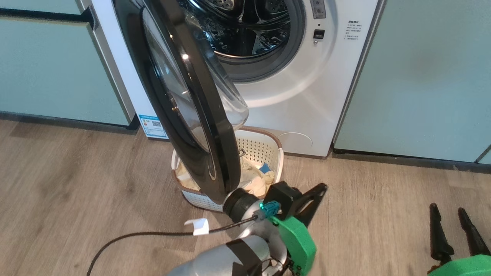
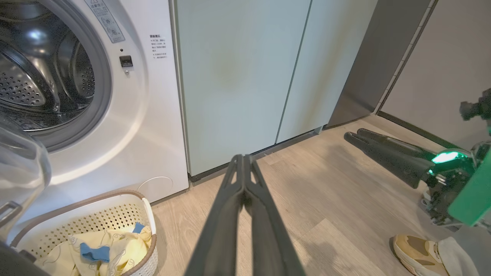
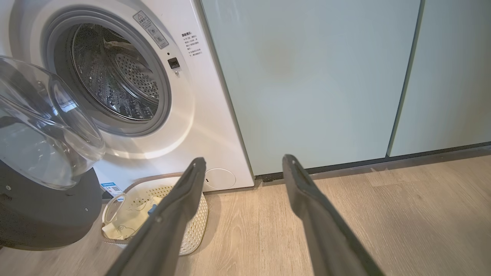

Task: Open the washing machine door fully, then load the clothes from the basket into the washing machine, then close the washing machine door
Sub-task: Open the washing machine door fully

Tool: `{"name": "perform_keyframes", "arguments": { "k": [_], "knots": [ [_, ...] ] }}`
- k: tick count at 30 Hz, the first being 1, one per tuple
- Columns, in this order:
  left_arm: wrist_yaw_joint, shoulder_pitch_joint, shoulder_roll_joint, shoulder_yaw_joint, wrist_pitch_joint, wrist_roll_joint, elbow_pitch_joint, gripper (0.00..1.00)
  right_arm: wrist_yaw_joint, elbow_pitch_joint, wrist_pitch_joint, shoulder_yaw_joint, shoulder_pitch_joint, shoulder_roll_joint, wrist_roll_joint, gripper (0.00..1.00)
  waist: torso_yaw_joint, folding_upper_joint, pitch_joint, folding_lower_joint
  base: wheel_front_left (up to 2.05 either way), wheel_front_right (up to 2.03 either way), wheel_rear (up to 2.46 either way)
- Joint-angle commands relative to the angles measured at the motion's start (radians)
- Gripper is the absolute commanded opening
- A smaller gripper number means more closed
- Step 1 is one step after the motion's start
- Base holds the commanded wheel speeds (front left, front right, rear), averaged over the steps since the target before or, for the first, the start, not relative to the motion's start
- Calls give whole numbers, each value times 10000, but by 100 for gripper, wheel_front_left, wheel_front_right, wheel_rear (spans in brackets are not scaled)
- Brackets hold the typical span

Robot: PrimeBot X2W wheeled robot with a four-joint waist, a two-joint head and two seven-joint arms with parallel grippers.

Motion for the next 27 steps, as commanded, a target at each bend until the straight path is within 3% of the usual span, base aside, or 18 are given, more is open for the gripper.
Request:
{"name": "perform_keyframes", "arguments": {
  "k": [1,27],
  "knots": [
    [105,-327,57,266,-111,-41,-177,0,46,-308,-95,170,-439,-333,-56,100,-1,0,9,0,0,0,0],
    [234,-52,57,2751,-248,973,310,0,46,-380,-95,166,-852,-346,-129,100,340,0,897,0,0,0,0]
  ]
}}
